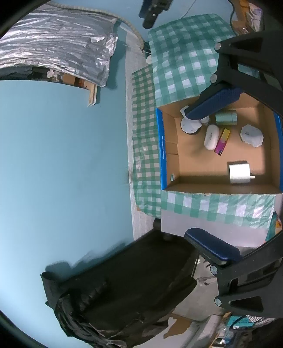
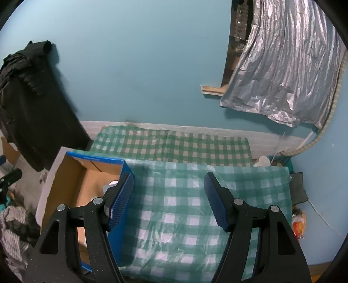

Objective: Organize rigid objects

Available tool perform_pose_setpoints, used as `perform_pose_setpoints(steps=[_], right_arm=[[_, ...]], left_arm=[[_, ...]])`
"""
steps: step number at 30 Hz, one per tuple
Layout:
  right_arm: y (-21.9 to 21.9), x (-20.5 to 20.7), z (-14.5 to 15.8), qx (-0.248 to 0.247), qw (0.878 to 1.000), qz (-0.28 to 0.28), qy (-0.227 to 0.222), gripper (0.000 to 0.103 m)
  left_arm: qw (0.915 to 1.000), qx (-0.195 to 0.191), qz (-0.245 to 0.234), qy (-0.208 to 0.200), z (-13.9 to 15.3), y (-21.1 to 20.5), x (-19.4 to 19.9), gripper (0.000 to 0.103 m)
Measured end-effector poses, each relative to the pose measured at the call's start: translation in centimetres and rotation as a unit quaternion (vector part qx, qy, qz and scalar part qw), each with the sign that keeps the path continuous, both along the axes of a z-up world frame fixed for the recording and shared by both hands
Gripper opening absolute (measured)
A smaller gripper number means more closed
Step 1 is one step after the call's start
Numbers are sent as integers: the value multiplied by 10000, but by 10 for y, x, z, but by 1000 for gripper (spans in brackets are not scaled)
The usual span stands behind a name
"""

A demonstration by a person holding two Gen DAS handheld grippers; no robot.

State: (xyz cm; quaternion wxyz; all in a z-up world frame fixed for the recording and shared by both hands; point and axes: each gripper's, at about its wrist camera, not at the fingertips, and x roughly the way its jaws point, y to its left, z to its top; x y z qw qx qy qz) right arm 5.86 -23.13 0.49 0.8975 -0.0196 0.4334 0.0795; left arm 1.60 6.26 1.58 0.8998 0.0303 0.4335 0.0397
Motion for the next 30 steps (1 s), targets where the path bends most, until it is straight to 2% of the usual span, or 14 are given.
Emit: perform_pose_setpoints(steps=[15,30], right_arm=[[6,-1,-2,9,10000,45,28,68],[-6,1,-1,13,10000,14,51,68]], left_arm=[[9999,160,2,-40,7,-7,-3,102],[9997,252,-70,-11,7,-17,-1,102]])
